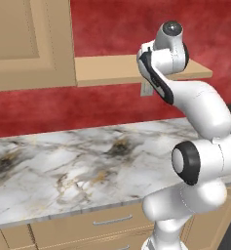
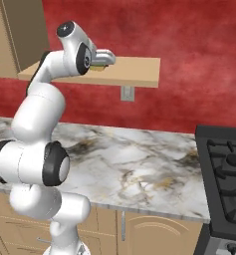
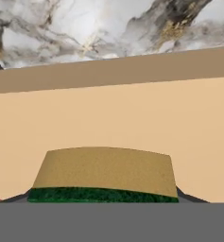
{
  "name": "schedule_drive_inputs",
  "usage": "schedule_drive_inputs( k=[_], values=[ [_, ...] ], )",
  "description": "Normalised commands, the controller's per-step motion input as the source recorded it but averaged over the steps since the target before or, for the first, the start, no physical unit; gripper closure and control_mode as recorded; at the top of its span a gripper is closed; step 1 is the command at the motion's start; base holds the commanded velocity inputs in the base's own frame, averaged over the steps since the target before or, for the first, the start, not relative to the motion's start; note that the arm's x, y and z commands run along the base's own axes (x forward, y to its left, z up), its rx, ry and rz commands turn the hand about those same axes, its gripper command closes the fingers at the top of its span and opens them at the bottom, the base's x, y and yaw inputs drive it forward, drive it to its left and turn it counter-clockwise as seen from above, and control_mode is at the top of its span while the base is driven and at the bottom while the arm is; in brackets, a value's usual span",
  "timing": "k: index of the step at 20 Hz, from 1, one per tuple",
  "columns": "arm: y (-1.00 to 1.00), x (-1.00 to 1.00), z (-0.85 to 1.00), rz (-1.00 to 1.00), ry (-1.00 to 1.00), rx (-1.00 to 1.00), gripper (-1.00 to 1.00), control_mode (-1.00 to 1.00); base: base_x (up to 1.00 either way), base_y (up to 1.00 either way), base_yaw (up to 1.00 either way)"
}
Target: Locate and retrieve the spray and sponge from the cabinet. Place them next to the sink.
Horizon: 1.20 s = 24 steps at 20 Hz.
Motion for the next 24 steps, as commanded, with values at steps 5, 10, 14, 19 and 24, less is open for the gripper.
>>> schedule_drive_inputs(
  k=[5, 10, 14, 19, 24],
  values=[
    [0.01, -0.82, 0.23, 0.0, -0.04, 0.0, 1.0, -1.0, 0.0, 0.0, 0.0],
    [0.13, -0.99, 0.0, 0.05, 0.0, 0.0, 1.0, -1.0, 0.0, 0.0, 0.0],
    [0.18, -1.0, 0.0, 0.05, 0.0, 0.0, 1.0, -1.0, 0.0, 0.0, 0.0],
    [0.09, -1.0, 0.0, 0.04, 0.0, 0.0, 1.0, -1.0, 0.0, 0.0, 0.0],
    [0.01, -1.0, -0.08, 0.03, 0.0, 0.0, 1.0, -1.0, 0.0, 0.0, 0.0]
  ],
)
